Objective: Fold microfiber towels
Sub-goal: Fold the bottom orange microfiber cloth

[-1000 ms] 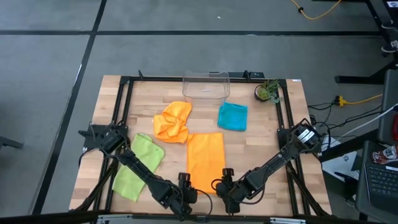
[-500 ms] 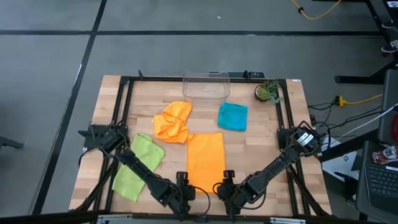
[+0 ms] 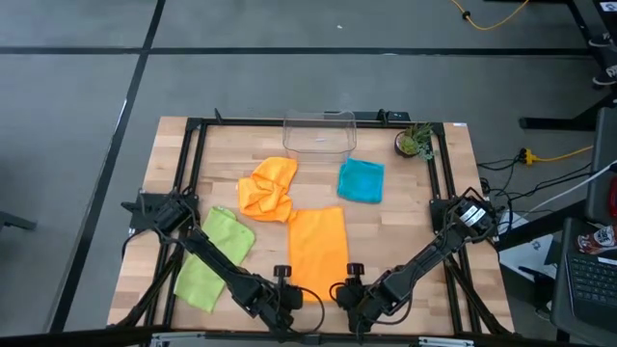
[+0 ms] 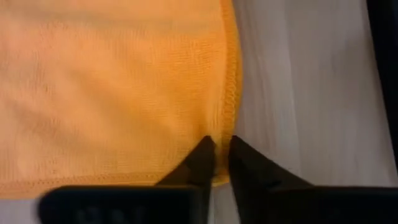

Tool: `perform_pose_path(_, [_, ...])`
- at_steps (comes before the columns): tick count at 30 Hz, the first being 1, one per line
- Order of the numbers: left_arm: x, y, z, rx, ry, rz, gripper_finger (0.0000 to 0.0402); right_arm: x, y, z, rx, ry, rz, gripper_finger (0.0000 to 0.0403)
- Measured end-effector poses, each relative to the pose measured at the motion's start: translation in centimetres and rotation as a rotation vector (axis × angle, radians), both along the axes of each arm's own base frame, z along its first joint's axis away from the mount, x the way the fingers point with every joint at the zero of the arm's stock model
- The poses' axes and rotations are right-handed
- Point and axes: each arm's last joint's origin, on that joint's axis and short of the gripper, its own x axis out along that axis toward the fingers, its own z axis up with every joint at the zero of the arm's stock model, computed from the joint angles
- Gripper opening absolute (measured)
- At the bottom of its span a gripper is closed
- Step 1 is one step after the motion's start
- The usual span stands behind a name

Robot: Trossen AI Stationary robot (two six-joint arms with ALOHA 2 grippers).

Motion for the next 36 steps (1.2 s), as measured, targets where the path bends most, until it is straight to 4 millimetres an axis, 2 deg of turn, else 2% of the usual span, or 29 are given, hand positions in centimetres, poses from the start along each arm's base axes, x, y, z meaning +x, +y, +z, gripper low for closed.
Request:
perform_pose_path(2, [-0.1, 0.1, -0.3, -0.027, -0.003, 0.038, 0.0008, 0.0, 0.0, 0.0, 0.006, -0.001, -0.021, 0.0111])
perform_pose_path(8, [-0.1, 0.0, -0.1, -0.054, -0.001, 0.072, 0.0002, -0.1, -0.1, -0.1, 0.061, 0.008, -0.110, 0.0014])
perform_pose_path(12, [0.5, -0.4, 0.9, -0.071, -0.008, 0.072, 0.0001, 0.1, 0.1, 0.3, 0.101, 0.029, -0.119, 0.0007])
perform_pose_path(16, [1.1, -0.8, 2.2, -0.079, 0.020, 0.065, 0.0000, 0.4, 0.6, 2.1, 0.154, 0.045, -0.101, 0.0005])
perform_pose_path(22, [2.0, -2.5, 6.1, -0.139, 0.003, 0.035, 0.0000, 1.1, 2.2, 7.2, 0.226, 0.035, -0.088, 0.0003])
perform_pose_path(28, [2.6, -4.7, 10.7, -0.286, -0.075, -0.016, 0.0000, 1.4, 4.3, 10.9, 0.334, 0.005, -0.078, 0.0002])
perform_pose_path(32, [2.2, -5.1, 12.6, -0.245, -0.100, -0.017, 0.0000, 1.1, 4.4, 12.4, 0.281, 0.020, -0.093, 0.0002])
perform_pose_path(36, [1.8, -4.2, 12.5, -0.101, -0.073, 0.008, 0.0000, 0.6, 3.7, 13.3, 0.143, 0.001, -0.142, 0.0002])
